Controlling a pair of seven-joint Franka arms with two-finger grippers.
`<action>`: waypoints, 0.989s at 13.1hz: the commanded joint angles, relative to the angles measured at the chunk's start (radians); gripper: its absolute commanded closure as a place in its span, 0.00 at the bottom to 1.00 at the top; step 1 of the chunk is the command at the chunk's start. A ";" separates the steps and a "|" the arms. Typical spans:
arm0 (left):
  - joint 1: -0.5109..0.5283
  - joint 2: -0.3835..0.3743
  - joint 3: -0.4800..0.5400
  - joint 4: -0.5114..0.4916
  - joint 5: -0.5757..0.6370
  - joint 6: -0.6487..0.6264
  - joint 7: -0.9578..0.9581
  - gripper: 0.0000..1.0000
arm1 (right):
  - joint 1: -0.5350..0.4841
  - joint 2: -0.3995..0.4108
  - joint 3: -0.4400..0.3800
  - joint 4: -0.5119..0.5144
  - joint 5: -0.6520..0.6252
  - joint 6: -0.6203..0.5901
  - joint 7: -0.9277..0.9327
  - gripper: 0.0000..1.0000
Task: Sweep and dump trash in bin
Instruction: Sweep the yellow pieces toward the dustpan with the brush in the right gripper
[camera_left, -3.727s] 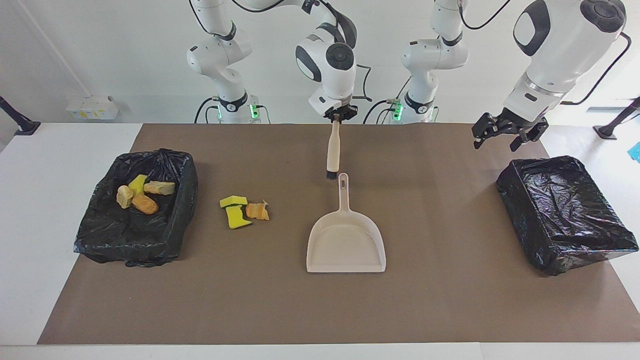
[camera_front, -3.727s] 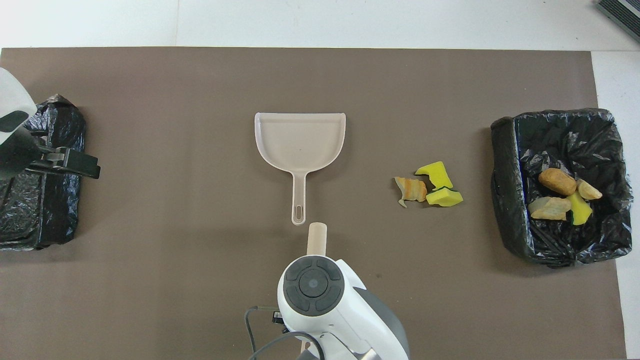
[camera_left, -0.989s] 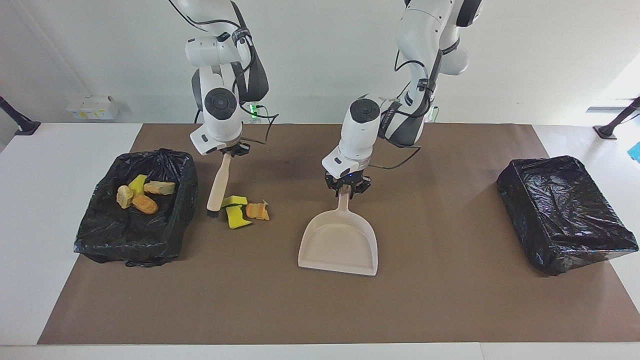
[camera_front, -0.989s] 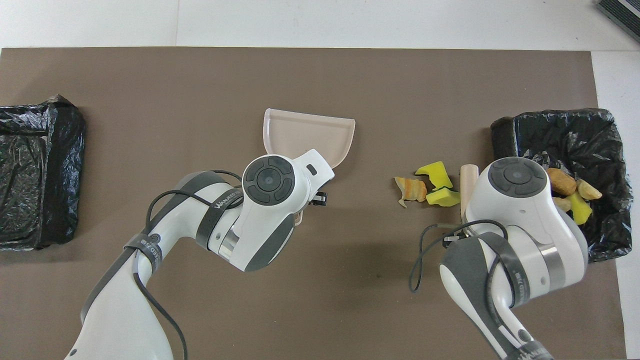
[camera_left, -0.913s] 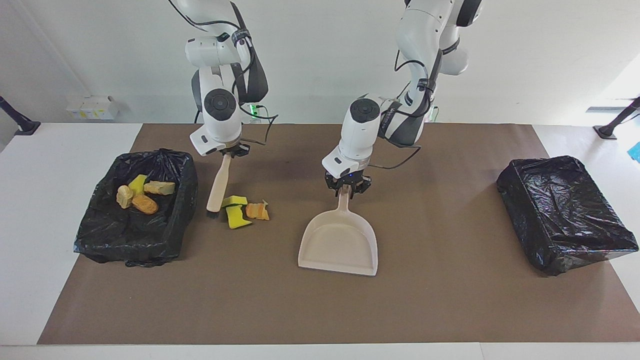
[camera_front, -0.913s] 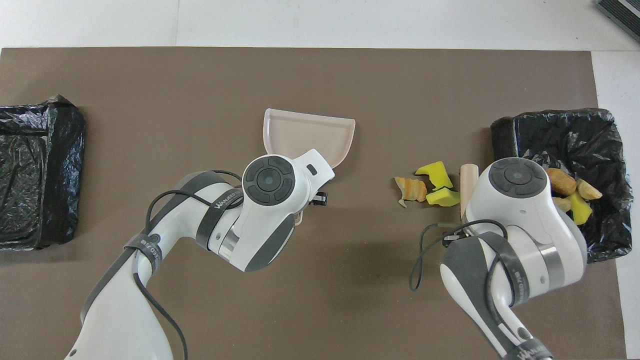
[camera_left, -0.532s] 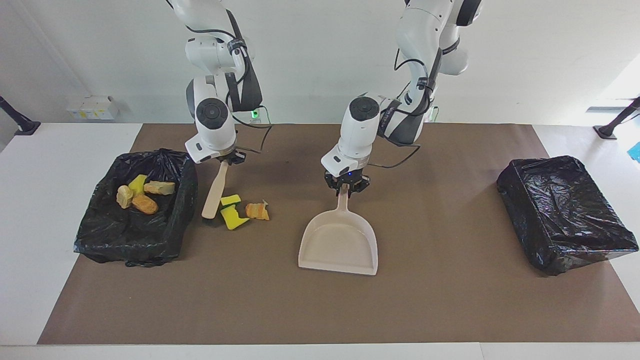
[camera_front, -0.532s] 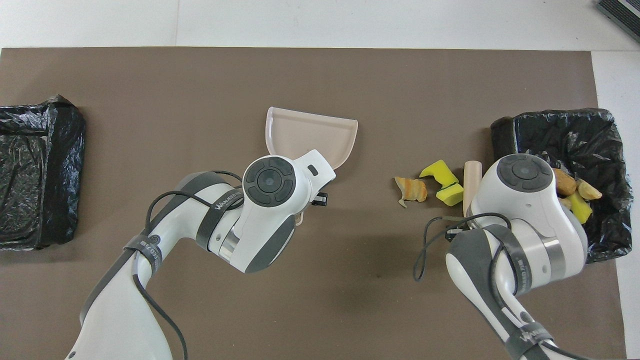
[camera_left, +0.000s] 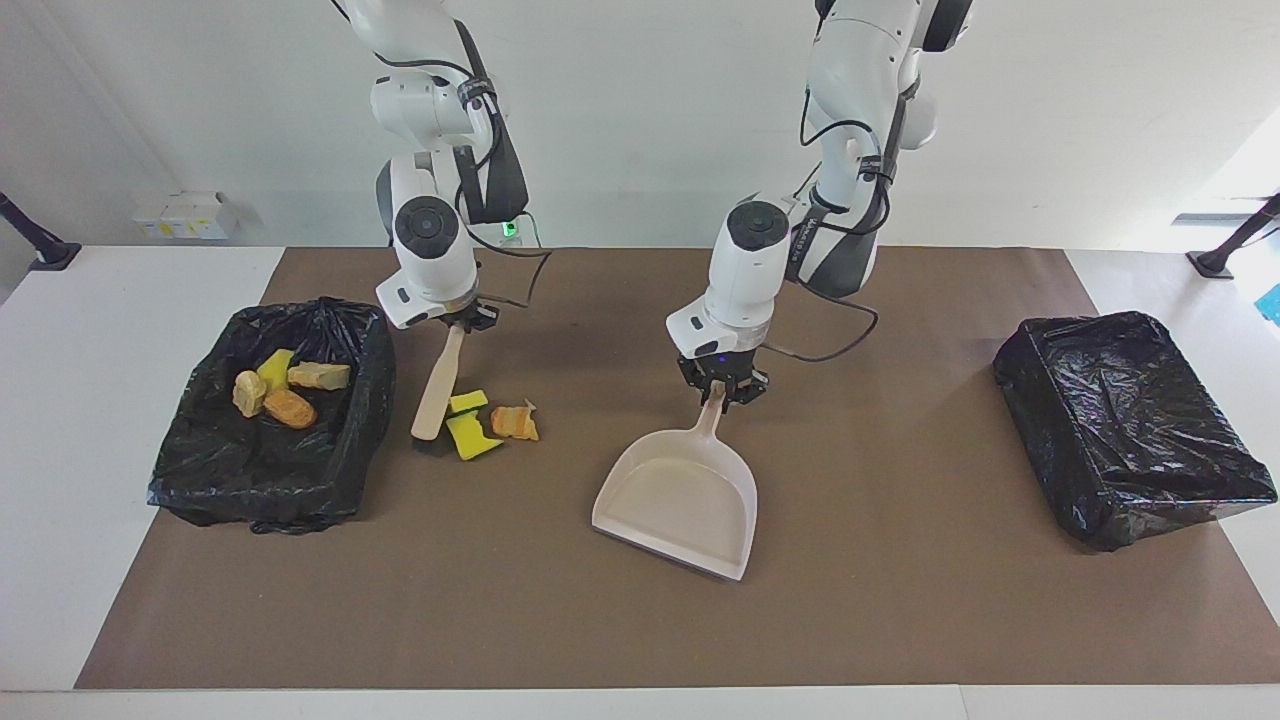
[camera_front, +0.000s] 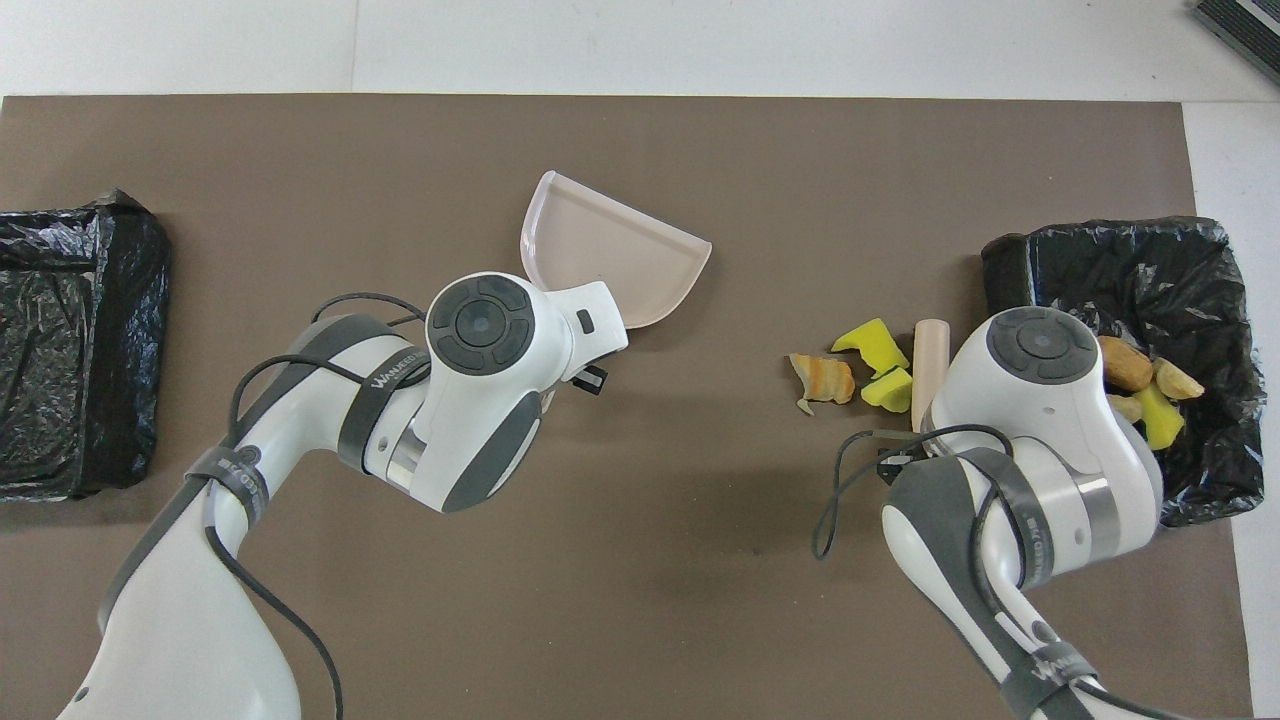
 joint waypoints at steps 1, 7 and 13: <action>0.035 -0.043 -0.004 0.049 0.019 -0.125 0.101 1.00 | -0.005 0.060 0.006 0.048 0.057 0.015 0.007 1.00; 0.119 -0.096 -0.004 0.064 0.017 -0.290 0.602 1.00 | 0.094 0.136 0.008 0.084 0.134 0.090 0.025 1.00; 0.133 -0.119 -0.004 -0.032 0.061 -0.270 1.051 1.00 | 0.143 0.176 0.012 0.165 0.305 0.082 0.098 1.00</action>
